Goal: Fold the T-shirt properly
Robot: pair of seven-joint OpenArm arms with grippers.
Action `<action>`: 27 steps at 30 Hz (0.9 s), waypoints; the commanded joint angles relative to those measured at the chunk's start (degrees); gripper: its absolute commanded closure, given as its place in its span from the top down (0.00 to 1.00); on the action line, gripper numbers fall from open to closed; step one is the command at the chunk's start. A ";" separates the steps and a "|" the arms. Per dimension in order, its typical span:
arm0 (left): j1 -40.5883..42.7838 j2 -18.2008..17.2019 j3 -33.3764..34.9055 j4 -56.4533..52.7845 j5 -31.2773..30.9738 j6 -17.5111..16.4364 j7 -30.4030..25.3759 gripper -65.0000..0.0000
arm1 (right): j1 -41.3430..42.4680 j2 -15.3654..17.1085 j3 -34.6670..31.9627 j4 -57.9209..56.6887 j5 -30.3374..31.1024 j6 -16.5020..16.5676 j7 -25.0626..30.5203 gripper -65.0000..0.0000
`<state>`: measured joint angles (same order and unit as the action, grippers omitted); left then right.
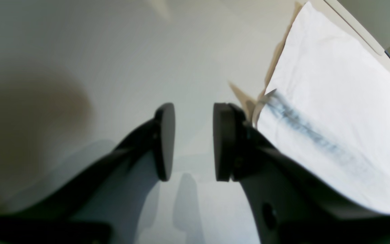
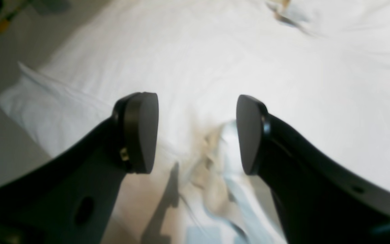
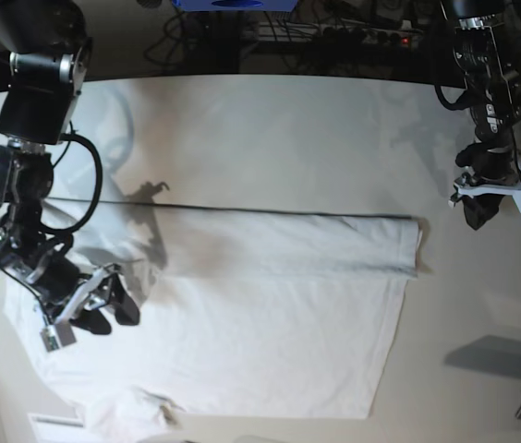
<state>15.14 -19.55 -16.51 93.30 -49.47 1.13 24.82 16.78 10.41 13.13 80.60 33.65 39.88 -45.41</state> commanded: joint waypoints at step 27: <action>-0.59 -1.06 -0.41 1.25 -0.15 -0.55 -1.39 0.29 | -8.99 -4.13 11.89 -1.08 0.94 -12.76 -9.76 0.01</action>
<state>14.92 -19.57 -16.51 93.34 -49.50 1.13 24.60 6.11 5.52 24.99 78.56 33.15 26.89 -56.69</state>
